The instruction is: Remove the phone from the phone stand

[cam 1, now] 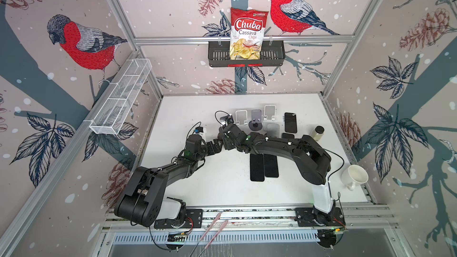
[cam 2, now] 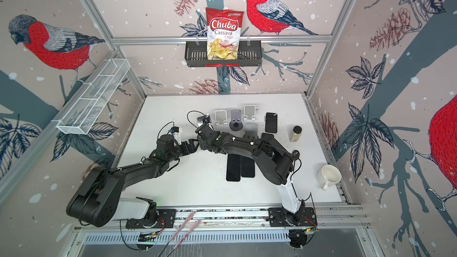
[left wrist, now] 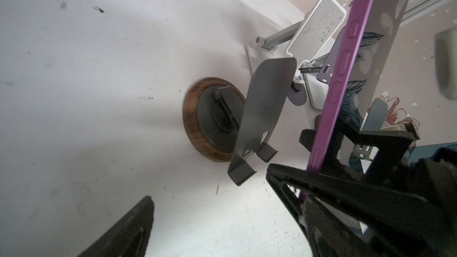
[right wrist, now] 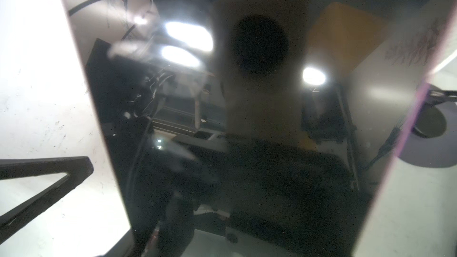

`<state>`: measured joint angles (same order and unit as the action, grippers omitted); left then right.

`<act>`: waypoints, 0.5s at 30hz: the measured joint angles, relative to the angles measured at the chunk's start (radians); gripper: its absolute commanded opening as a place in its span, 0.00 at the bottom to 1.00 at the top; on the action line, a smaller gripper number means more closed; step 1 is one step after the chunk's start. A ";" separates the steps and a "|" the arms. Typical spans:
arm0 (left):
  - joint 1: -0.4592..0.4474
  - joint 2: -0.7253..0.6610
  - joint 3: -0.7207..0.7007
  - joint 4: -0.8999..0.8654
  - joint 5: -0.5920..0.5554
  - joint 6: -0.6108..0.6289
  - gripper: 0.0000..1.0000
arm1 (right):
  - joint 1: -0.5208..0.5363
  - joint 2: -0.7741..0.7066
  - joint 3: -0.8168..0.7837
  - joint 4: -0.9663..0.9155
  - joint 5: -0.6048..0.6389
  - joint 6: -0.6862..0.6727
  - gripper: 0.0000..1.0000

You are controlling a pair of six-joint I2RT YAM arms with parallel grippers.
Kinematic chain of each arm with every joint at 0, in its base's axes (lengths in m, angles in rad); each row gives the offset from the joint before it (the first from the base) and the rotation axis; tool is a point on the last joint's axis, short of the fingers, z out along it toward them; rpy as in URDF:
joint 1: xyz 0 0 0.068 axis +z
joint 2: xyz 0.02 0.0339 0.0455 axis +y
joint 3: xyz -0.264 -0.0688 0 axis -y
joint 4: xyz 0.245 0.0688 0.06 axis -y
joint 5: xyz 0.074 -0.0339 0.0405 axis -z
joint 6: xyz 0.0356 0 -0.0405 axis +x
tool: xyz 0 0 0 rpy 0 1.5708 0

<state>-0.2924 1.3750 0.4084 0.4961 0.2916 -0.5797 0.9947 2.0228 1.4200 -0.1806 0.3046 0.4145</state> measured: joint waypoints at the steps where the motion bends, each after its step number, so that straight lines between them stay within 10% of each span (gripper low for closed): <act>1: 0.000 -0.001 0.000 0.000 0.000 0.000 0.93 | 0.000 -0.005 -0.006 -0.002 -0.001 0.000 0.56; 15: 0.000 -0.048 -0.024 0.016 -0.003 0.000 0.94 | 0.000 -0.118 -0.145 -0.011 -0.018 0.011 0.56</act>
<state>-0.2928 1.3273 0.3840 0.5121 0.2882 -0.5793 0.9943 1.9049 1.2755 -0.1921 0.2863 0.4255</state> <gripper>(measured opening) 0.934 0.730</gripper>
